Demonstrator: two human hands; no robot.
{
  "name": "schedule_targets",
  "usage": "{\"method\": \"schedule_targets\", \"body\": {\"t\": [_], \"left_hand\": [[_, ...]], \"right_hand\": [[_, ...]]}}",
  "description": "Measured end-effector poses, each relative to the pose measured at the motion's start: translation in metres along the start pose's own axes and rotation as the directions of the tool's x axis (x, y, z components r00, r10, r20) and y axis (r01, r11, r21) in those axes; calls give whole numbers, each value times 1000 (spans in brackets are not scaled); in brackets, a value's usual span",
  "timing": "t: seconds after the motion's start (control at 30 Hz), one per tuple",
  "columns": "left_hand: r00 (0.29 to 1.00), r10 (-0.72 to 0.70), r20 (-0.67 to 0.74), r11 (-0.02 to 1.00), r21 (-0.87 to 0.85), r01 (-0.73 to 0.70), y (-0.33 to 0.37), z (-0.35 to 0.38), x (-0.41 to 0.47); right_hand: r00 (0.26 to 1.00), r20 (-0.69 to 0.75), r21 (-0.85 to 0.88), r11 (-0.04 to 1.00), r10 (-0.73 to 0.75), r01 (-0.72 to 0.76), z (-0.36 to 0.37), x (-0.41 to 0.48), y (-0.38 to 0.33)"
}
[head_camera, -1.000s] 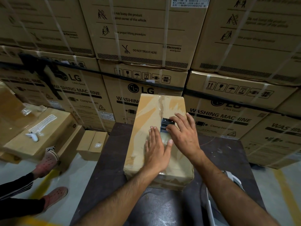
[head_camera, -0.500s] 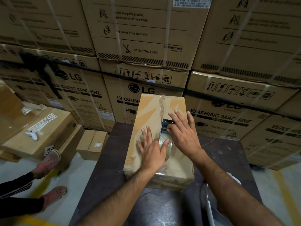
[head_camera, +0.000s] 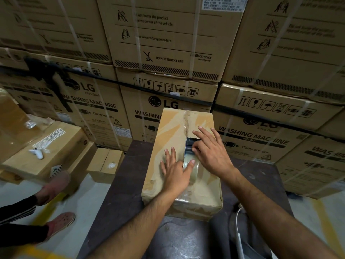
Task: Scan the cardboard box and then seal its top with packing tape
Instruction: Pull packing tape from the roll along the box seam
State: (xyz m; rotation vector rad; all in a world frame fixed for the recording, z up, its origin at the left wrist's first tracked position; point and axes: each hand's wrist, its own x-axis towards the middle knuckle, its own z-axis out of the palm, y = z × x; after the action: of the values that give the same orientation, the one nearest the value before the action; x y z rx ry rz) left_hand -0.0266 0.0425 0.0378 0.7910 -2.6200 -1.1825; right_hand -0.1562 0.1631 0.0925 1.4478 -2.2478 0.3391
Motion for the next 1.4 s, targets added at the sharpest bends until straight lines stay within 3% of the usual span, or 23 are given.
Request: {"method": "schedule_targets", "body": {"t": [0.27,0.63,1.07,1.23,1.4], "left_hand": [[1000,2,4,994,-109,-1,6,-3,1],[997,-31,69,955,-293,50,6,-6,-2],[976,-91,197,874,-453,173,0,-10,2],[970,-79,232,860,-476,184,0,-20,5],[979,-73,190,929,-344,136,14,-16,3]], "right_hand": [[998,53,-36,999,14,-12,-7,5,0],[973,142,157,967,181,-203,-12,21,0],[942,199,185,933,272,-308,-16,29,6],[932,221,207,920,286,-331,-20,30,8],[928,225,199,918,297,-342,-17,33,4]]}}
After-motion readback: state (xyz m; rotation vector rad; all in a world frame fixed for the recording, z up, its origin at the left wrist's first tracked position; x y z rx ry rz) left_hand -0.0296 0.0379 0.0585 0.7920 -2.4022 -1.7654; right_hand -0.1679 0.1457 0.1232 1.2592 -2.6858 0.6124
